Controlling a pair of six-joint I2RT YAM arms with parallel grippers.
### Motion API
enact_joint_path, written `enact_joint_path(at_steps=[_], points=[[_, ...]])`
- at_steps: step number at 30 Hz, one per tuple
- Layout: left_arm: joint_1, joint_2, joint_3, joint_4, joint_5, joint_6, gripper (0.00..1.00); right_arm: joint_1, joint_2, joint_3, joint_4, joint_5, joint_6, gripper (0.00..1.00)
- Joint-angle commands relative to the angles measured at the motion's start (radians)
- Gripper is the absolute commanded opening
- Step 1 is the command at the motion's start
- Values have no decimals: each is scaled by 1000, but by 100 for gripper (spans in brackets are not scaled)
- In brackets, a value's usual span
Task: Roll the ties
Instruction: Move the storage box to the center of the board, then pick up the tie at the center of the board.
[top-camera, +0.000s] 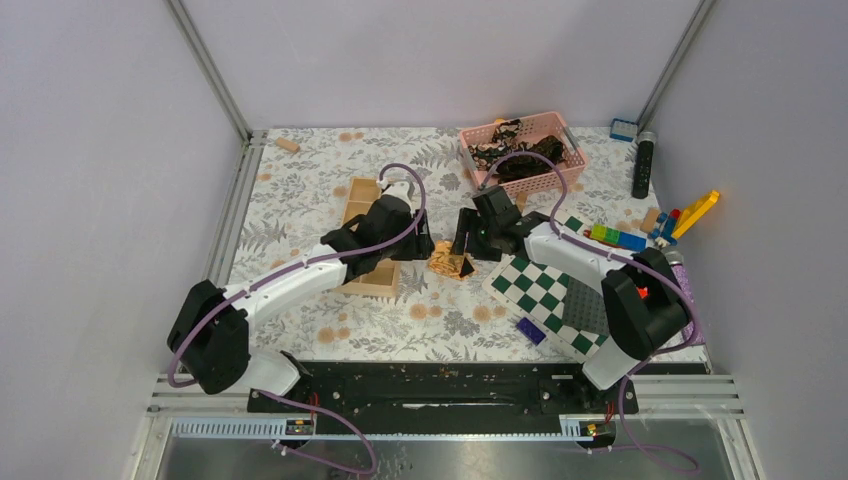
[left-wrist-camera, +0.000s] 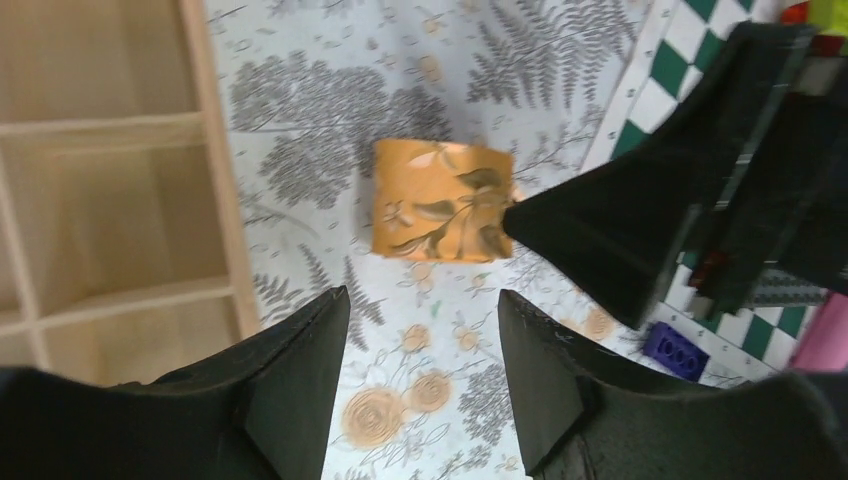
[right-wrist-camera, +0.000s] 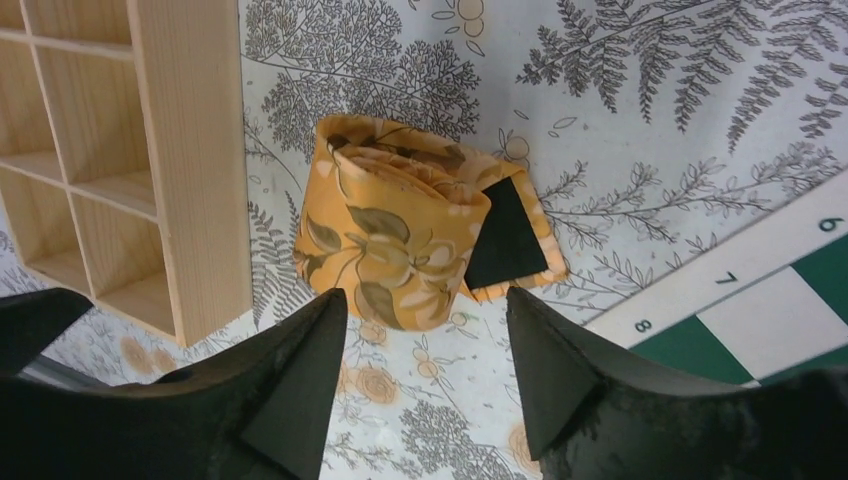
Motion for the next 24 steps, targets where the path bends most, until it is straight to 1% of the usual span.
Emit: enact_joint_path(at_steps=[1,2,6,11,24], points=[[-2,35,-30,195,104,-2,58,-2,38,26,88,0,18,62],[-2,39,-43,217,103,-4,59,-4,44,18,99,0,21,59],[-2,69,-52,270,108,-6,60,-11,56,3,136,-18,35,54],[-2,123,-46,292,104,-8,60,-12,64,-5,143,-24,52,46],[3,190,-48,325,99,-17,62,-14,70,-62,130,-8,85,32]])
